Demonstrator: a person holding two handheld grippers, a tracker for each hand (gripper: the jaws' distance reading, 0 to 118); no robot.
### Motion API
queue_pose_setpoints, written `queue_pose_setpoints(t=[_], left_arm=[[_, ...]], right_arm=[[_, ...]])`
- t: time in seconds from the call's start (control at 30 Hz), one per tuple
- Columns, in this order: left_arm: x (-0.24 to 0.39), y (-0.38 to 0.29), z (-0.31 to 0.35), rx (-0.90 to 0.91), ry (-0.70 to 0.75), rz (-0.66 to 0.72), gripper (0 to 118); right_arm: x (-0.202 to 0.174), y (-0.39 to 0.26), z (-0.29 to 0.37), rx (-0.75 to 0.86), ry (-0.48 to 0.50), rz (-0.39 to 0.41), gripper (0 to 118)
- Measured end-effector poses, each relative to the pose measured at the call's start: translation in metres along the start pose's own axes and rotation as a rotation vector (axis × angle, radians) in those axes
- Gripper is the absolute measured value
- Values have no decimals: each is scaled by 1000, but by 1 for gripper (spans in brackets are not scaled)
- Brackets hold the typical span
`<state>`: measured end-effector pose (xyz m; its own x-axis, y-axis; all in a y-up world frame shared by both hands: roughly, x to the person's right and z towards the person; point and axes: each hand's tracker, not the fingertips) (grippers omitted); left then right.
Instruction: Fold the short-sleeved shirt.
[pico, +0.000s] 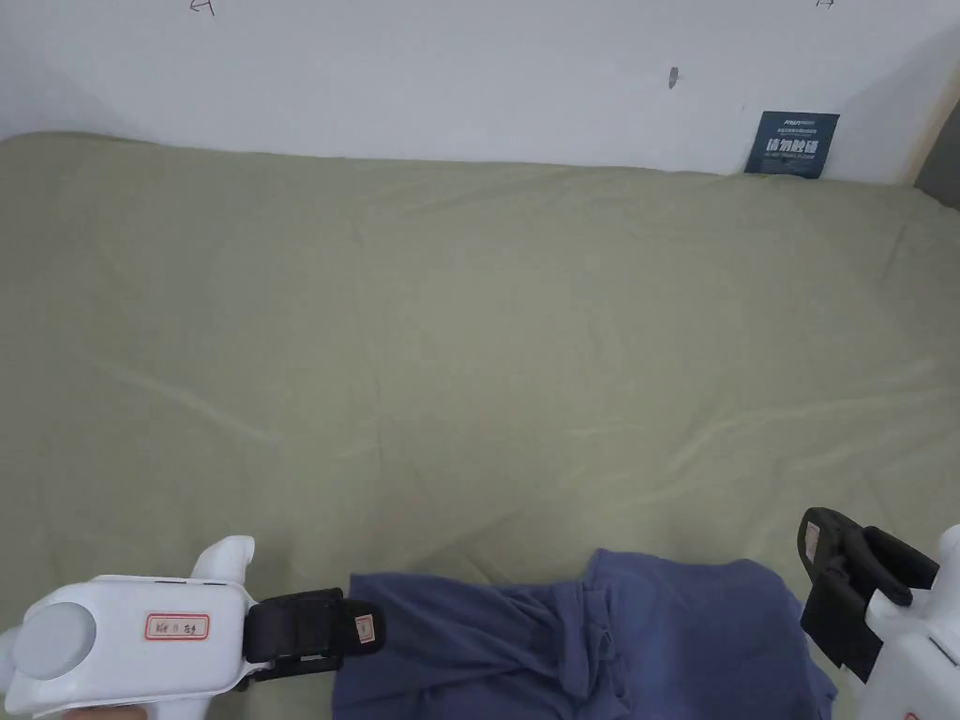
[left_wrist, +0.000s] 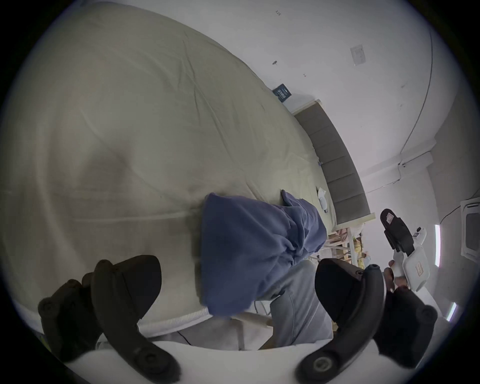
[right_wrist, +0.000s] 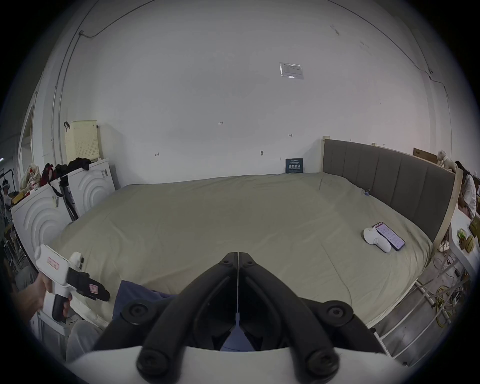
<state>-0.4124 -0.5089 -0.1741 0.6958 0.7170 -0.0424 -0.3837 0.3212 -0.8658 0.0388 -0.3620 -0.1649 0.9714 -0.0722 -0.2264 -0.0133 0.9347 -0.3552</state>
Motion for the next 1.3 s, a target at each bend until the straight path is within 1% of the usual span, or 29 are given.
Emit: queue_pose_setpoints(t=[0.03, 0.07, 0.17, 0.2, 0.27, 0.37, 0.4, 0.43, 0.47, 0.5, 0.53, 0.57, 0.67, 0.73, 0.77, 0.9, 0.93, 1.03, 1.07, 1.17, 1.23, 1.3], left_arm=[[-1, 3, -9, -16, 0, 31, 118], [-6, 3, -16, -22, -34, 69, 118], [-13, 12, -36, 3, -188, 89, 118], [-13, 13, -45, -24, -227, 113, 118], [-9, 13, -60, -59, -215, 122, 118], [9, 15, -68, -87, -137, 7, 117], [8, 16, -66, -91, -141, 17, 113], [9, 19, -64, -88, -148, 33, 90], [6, 21, -57, -89, -156, 41, 12], [6, 20, -54, -74, -136, 42, 13], [5, 17, -48, -13, -42, 34, 13], [3, 14, -45, -58, -60, 24, 13], [2, 2, -28, -46, -75, 24, 13], [7, 9, -24, -15, -72, 22, 13], [7, 9, -15, 30, -24, 35, 13], [-2, 18, 29, 103, 30, 97, 13], [-4, 19, 48, 128, 77, 69, 13], [3, 22, 84, 180, 215, 91, 13], [7, 24, 92, 161, 271, 117, 13], [38, 28, 98, 118, 404, 54, 13], [63, 31, 94, 58, 453, 31, 13], [92, 32, 86, 35, 476, -12, 13]], right_arm=[[0, 0, 0, 0, 0, -4, 3], [1, 1, 0, 2, -3, -5, 3], [2, 0, 0, -2, -10, -4, 3], [3, 0, -1, -4, -11, -4, 3], [4, -1, -2, -9, -12, -4, 3], [5, -3, 0, -9, -15, -15, 3], [6, -3, 0, -10, -14, -19, 3], [7, -3, 1, -9, -13, -21, 3], [7, -3, 2, -7, -11, -22, 3], [8, -3, 3, -5, -11, -22, 3], [8, -2, 3, -3, -10, -22, 3], [8, -1, 5, 0, -7, -22, 3], [9, 3, 9, 16, -7, -20, 3], [11, 5, 10, 26, -10, -20, 3], [12, 6, 10, 28, -9, -21, 3], [12, 9, 9, 36, -4, -23, 3], [12, 9, 9, 39, 0, -23, 3], [12, 10, 6, 43, 11, -20, 3], [11, 10, 4, 45, 14, -21, 3], [12, 11, 1, 45, 23, -27, 3], [12, 11, 1, 47, 26, -33, 3], [13, 10, 2, 48, 30, -38, 3]])
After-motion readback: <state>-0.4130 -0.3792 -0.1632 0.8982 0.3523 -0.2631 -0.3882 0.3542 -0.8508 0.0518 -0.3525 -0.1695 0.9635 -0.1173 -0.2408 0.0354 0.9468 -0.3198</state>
